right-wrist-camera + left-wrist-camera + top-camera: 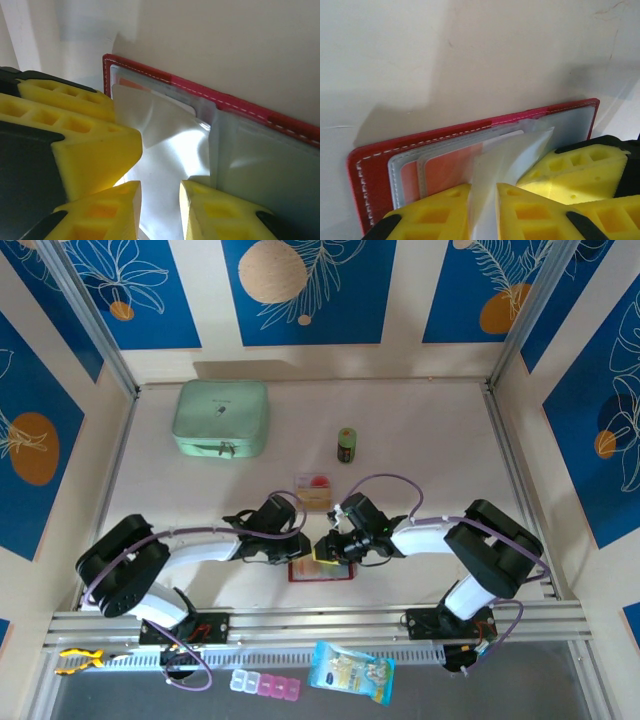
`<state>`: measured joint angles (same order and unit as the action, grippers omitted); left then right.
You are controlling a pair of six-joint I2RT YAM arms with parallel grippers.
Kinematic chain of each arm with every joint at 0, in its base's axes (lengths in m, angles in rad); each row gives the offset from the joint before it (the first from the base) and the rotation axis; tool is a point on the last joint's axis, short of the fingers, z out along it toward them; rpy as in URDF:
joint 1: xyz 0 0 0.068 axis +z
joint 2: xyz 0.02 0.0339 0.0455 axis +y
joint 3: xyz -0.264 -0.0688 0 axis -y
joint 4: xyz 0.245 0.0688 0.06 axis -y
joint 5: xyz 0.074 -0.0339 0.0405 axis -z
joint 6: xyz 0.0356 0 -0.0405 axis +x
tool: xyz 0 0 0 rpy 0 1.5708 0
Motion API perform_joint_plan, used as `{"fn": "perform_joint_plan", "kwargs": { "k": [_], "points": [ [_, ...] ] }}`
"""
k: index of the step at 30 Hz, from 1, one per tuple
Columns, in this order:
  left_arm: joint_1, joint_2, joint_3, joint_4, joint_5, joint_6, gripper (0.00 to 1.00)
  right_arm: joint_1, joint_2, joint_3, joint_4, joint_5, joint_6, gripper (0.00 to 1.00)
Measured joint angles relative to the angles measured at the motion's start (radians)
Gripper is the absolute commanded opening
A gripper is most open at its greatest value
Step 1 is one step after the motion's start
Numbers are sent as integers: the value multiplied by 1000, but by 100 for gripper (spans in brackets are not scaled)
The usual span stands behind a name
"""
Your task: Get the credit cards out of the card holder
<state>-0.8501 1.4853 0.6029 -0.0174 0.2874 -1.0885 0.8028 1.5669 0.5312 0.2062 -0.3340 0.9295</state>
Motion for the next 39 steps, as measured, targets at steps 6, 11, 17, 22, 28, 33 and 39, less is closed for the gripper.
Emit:
{"fn": "perform_joint_plan", "kwargs": {
  "k": [6, 11, 17, 22, 28, 33, 39],
  "points": [
    [-5, 1, 0, 6, 0, -11, 19, 0, -2, -3, 7, 0, 5, 28],
    [-18, -3, 0, 6, 0, -22, 19, 3, -24, -10, -13, 6, 8, 30],
    [-41, -24, 0, 5, 1, -32, 19, 3, -114, -14, -100, 47, 7, 32],
    [-41, -32, 0, 1, 1, -32, 19, -10, -212, 2, -209, 83, -5, 33],
    [-47, -33, 24, -17, 2, -32, 19, -84, -308, 71, -419, 149, -66, 34],
    [-59, -33, 59, -25, 8, -32, 20, -161, -374, 103, -605, 217, -139, 35],
    [-74, -16, 92, -28, 13, -31, 20, -223, -425, 102, -735, 256, -198, 38]
  ]
}}
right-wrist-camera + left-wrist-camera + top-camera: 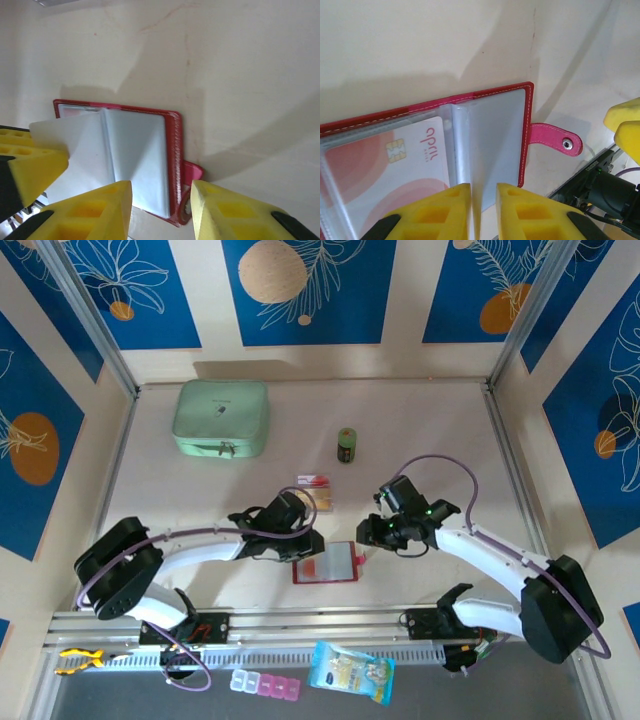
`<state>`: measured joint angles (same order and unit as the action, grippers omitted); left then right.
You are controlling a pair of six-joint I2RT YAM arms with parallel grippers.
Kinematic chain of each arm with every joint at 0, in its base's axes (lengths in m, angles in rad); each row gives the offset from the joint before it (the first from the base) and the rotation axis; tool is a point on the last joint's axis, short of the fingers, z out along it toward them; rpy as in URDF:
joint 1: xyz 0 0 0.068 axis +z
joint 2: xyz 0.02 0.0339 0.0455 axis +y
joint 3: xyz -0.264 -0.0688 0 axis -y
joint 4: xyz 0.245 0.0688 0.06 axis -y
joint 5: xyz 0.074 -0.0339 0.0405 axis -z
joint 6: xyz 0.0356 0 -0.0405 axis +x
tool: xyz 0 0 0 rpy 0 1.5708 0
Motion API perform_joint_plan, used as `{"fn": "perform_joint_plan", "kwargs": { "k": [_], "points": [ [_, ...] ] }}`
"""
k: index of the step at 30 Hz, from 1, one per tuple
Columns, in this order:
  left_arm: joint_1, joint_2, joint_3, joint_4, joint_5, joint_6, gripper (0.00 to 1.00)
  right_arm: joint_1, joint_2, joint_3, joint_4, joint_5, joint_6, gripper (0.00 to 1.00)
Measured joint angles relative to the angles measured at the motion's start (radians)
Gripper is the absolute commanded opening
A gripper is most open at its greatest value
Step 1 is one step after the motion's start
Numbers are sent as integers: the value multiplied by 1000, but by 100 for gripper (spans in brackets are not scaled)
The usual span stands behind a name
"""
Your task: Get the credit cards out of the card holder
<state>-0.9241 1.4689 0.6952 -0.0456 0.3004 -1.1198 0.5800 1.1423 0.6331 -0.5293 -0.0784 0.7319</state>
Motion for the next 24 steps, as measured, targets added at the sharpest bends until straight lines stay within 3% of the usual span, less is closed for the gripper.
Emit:
{"fn": "perform_joint_plan", "kwargs": {
  "k": [5, 12, 24],
  "points": [
    [-13, 26, 32, -6, 6, 2, 21, -18, 2, -21, -7, -36, -25, 43],
    [-30, 66, 75, -13, 11, 3, 21, -20, 73, -61, 34, -107, -26, 41],
    [-40, 86, 98, -22, 14, 3, 21, -19, 175, -101, 139, -174, -25, 13]
  ]
}}
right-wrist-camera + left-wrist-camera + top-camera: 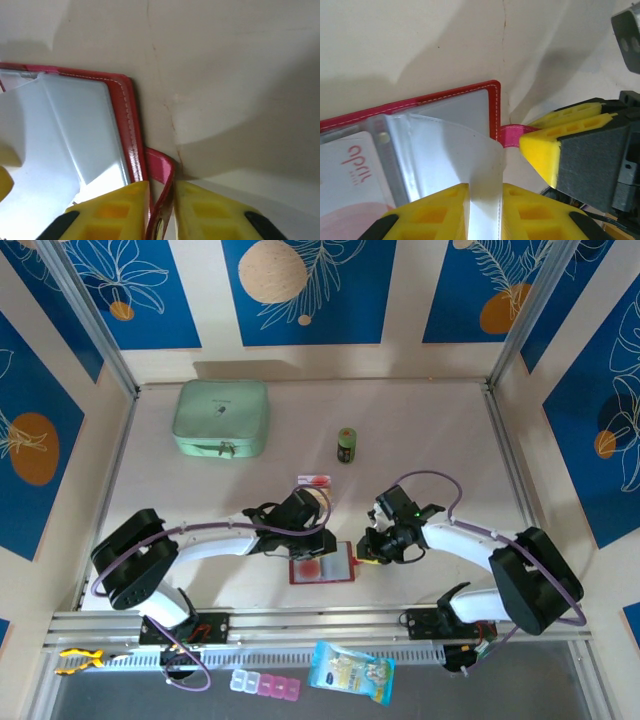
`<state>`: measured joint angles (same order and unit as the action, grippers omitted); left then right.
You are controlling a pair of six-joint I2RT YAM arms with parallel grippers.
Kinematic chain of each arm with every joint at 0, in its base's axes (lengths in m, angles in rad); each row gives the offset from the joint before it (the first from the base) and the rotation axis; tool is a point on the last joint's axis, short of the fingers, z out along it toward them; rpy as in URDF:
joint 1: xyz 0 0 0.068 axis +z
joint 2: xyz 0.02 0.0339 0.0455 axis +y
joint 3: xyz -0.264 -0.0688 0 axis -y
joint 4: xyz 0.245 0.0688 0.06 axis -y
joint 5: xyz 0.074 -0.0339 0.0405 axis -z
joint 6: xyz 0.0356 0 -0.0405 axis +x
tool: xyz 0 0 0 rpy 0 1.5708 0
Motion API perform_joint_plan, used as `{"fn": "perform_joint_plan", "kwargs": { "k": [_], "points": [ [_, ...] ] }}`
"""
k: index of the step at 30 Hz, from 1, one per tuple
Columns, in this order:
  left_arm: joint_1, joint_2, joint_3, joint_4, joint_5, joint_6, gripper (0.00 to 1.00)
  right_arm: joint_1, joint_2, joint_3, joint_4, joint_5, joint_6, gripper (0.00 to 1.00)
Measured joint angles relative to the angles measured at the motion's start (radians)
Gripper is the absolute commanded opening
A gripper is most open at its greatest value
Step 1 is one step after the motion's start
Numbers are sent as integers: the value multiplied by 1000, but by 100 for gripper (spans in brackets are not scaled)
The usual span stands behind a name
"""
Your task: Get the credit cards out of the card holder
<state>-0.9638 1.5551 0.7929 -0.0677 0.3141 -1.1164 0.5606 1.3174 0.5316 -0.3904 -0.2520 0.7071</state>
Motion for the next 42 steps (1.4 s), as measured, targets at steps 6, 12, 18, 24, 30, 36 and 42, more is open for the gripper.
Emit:
{"fn": "perform_joint_plan", "kwargs": {
  "k": [6, 12, 18, 24, 30, 36, 42],
  "points": [
    [0, 0, 0, -3, -1, 12, 21, 12, 15, -30, 78, -16, 38, 7],
    [3, -8, 0, -31, -9, 26, 22, 41, 24, -55, 173, -14, 113, 2],
    [14, -28, 0, -71, -19, 53, 23, 79, 74, -56, 270, -6, 179, 1],
    [21, -28, 0, -84, -19, 72, 25, 89, 85, -55, 291, 0, 215, 1],
    [21, -19, 0, -78, -18, 75, 30, 87, 84, -55, 293, 5, 222, 1],
    [21, 10, 0, -64, -14, 75, 31, 68, 84, -55, 290, 0, 206, 1],
    [21, 66, 0, -30, -3, 74, 32, 47, 84, -55, 289, -3, 181, 2]
  ]
}}
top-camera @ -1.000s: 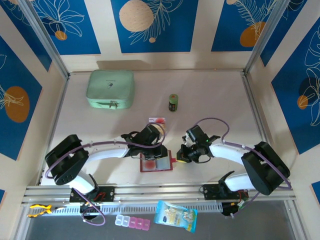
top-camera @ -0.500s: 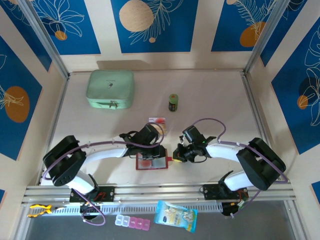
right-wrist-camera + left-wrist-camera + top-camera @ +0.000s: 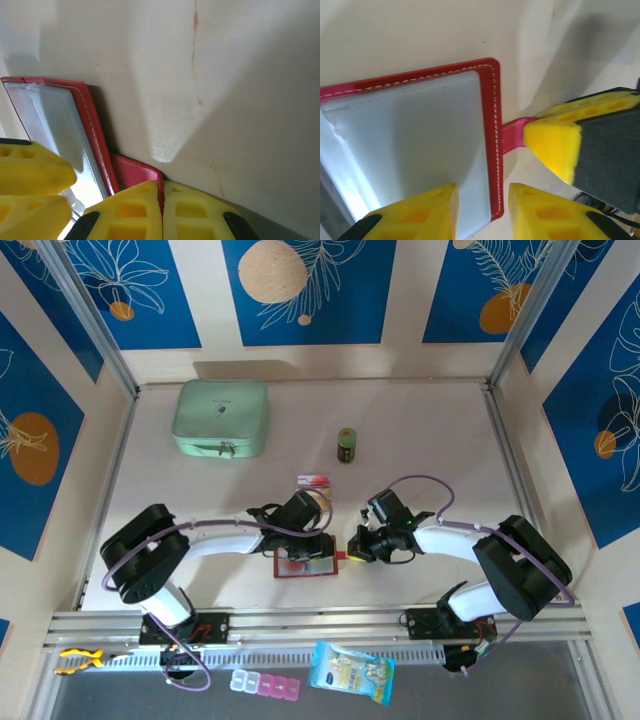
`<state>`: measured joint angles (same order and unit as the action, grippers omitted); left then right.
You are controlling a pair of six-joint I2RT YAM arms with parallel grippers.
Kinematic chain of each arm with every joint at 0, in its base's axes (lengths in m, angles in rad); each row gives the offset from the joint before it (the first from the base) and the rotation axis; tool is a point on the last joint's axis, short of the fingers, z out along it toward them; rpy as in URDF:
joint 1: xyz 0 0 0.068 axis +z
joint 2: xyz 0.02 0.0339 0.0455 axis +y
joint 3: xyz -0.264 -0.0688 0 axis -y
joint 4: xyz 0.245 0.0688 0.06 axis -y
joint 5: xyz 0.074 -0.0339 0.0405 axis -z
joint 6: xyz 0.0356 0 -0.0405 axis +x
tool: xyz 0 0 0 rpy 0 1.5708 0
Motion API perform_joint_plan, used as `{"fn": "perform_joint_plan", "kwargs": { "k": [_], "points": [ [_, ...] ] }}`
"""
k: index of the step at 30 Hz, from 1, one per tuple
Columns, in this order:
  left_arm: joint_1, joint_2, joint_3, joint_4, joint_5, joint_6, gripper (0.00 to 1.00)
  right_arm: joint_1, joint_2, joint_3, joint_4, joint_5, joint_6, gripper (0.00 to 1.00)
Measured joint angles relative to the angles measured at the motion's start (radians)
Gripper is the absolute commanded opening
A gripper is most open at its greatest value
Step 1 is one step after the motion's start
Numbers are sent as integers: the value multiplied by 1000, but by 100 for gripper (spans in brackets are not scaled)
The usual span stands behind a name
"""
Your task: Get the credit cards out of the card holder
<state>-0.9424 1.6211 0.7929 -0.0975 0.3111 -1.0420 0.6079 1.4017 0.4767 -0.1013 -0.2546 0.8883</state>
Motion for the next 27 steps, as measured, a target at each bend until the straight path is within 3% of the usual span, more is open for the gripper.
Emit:
{"fn": "perform_joint_plan", "kwargs": {
  "k": [17, 27],
  "points": [
    [8, 66, 14, 57, 56, -4, 32, -23, 24, 34, -47, -11, -50, 2],
    [8, 12, 18, 37, 5, 5, 32, -42, 30, 60, -92, 1, -100, 2]
  ]
}}
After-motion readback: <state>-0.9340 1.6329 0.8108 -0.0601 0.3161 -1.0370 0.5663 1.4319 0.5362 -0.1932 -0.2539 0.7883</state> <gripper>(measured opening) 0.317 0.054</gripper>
